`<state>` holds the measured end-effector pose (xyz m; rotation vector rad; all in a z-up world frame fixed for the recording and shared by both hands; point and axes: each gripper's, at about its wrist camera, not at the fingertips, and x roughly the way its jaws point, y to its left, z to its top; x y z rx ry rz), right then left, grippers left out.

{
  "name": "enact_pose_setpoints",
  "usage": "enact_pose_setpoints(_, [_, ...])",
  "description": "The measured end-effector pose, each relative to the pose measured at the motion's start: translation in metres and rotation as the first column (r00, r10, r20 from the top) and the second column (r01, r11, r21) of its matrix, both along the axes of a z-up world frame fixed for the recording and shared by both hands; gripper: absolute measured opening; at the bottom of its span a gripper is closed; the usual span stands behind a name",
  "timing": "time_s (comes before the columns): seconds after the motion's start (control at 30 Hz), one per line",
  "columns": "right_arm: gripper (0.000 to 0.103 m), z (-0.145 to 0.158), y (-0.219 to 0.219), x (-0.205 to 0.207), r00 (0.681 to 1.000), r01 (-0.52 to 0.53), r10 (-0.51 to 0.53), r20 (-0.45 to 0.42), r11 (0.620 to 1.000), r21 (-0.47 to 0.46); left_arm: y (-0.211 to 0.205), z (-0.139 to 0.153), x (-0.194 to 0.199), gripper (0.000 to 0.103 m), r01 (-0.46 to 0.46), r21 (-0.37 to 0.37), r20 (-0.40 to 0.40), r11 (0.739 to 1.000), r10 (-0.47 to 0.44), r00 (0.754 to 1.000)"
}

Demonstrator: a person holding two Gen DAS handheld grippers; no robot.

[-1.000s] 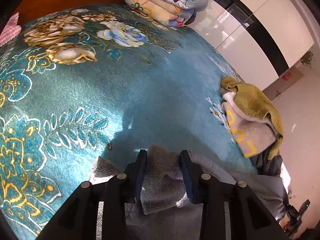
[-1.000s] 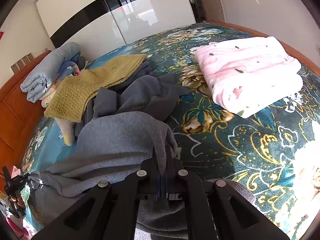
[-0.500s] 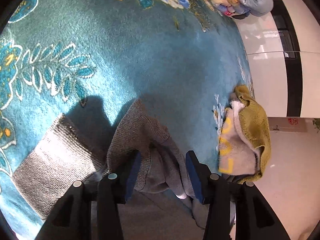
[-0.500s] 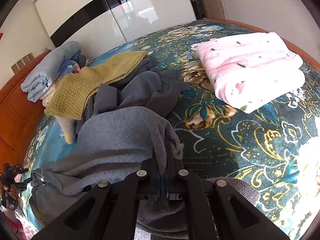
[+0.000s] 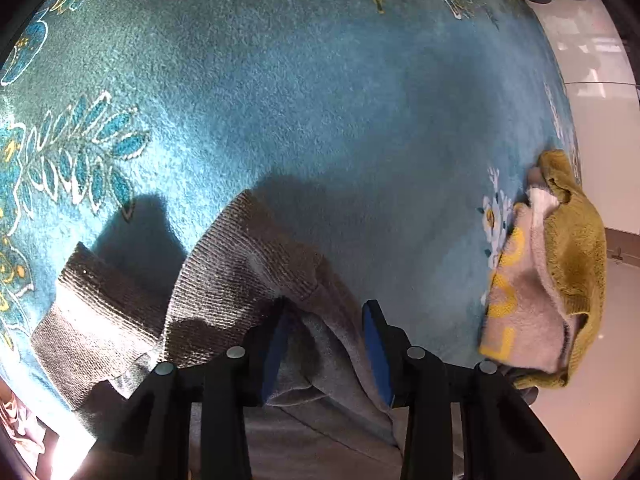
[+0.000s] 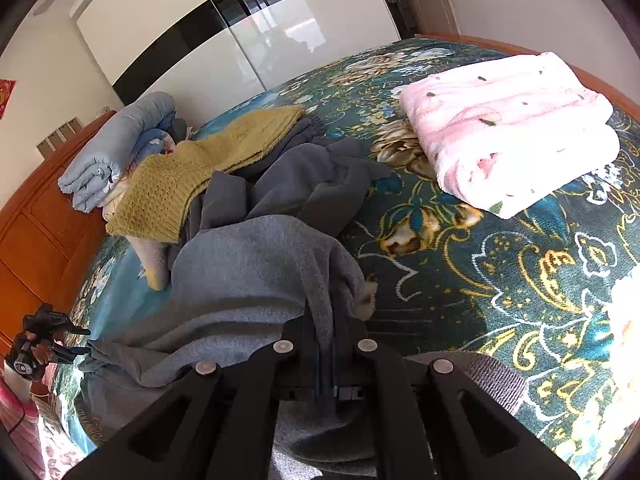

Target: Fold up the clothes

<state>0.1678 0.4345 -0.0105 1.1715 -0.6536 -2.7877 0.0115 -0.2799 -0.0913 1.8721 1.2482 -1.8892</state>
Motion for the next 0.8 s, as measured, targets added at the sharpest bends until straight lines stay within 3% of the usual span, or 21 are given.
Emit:
enact_pose_setpoints(0.07, [0.004,0.000,0.001,0.001,1.000,-0.005,0.005,-0.005,1.000,-0.009,0.002,0.000,0.001,0.017,-0.006,-0.036,-0.006,0.999,0.006,1.000])
enact_pose_setpoints(0.17, [0.004,-0.001,0.001,0.003,1.000,-0.016,0.016,-0.008,1.000,-0.017,0.007,0.006,0.004,0.005,0.017,-0.078,-0.036,0.997,-0.020,0.999])
enact_pose_setpoints(0.2, [0.004,-0.001,0.001,0.003,1.000,-0.021,0.020,-0.008,1.000,-0.017,0.009,0.010,0.004,0.005,0.024,-0.096,-0.051,0.995,-0.029,0.998])
enact_pose_setpoints(0.3, [0.004,0.000,0.000,0.001,1.000,-0.022,0.022,-0.008,1.000,-0.015,0.015,0.043,0.000,0.004,0.033,-0.051,-0.222,0.998,-0.044,0.974])
enact_pose_setpoints(0.43, [0.004,0.014,0.000,-0.002,0.999,-0.013,0.013,-0.036,1.000,-0.001,-0.008,0.052,0.014,0.004,0.011,-0.029,-0.340,1.000,-0.020,0.940])
enact_pose_setpoints(0.57, [0.004,0.025,-0.009,-0.003,0.998,-0.022,0.024,-0.057,0.999,0.034,-0.032,0.061,0.029,0.004,-0.009,-0.005,-0.450,1.000,0.006,0.893])
enact_pose_setpoints(0.7, [0.004,0.014,-0.012,-0.006,0.999,-0.027,0.028,-0.028,1.000,0.010,-0.055,0.070,0.043,0.004,-0.025,0.021,-0.554,0.999,0.033,0.832])
enact_pose_setpoints(0.77, [0.004,0.006,-0.013,-0.009,0.999,-0.037,0.037,-0.002,0.999,-0.002,-0.067,0.011,0.044,0.004,-0.066,0.041,-0.435,0.997,0.077,0.897])
enact_pose_setpoints(0.8, [0.005,0.002,-0.014,-0.011,0.999,-0.043,0.043,0.011,0.999,-0.010,-0.069,-0.010,0.050,0.004,-0.097,0.077,-0.395,0.992,0.120,0.911])
